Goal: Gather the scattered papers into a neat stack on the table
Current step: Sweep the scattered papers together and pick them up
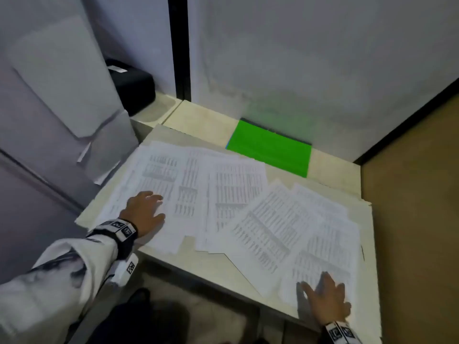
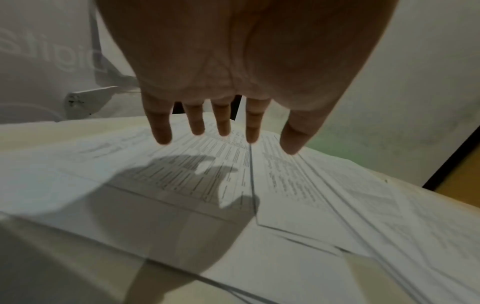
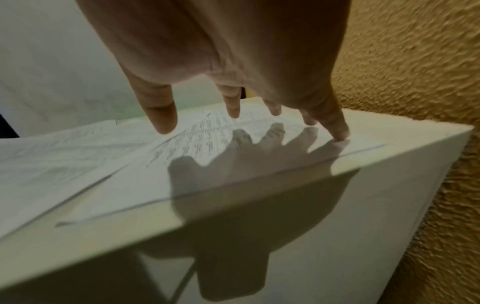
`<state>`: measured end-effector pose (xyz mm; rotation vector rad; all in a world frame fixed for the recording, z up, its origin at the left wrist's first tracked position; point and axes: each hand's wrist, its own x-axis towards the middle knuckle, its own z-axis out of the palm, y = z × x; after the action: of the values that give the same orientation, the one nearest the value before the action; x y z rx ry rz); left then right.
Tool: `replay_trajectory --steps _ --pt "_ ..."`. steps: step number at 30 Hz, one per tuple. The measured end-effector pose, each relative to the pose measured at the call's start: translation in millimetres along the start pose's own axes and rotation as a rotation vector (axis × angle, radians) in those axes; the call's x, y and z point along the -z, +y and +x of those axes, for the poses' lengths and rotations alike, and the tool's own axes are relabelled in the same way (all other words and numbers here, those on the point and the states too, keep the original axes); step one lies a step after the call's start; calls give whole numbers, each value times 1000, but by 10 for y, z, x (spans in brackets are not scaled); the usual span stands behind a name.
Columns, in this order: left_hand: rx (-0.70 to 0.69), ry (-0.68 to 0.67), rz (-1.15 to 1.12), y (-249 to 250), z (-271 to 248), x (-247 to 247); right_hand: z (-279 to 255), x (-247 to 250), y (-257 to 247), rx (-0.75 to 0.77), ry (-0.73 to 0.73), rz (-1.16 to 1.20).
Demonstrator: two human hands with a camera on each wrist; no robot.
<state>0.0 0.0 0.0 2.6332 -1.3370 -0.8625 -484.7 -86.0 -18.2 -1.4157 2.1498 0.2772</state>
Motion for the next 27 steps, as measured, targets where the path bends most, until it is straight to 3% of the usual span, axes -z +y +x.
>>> replay_trajectory --steps 3,6,12,18,27 --pt "128 -125 134 -31 52 -171 -36 -110 -121 -28 -75 -10" --pt "126 -228 202 43 18 -308 3 -290 -156 -49 20 -31" --pt "22 -42 404 78 15 -461 674 -624 101 52 110 -240" --pt "-40 62 400 57 -125 -871 -171 -556 8 24 150 -166" --pt "-186 54 325 -191 -531 -1175 -395 -746 69 58 245 -218"
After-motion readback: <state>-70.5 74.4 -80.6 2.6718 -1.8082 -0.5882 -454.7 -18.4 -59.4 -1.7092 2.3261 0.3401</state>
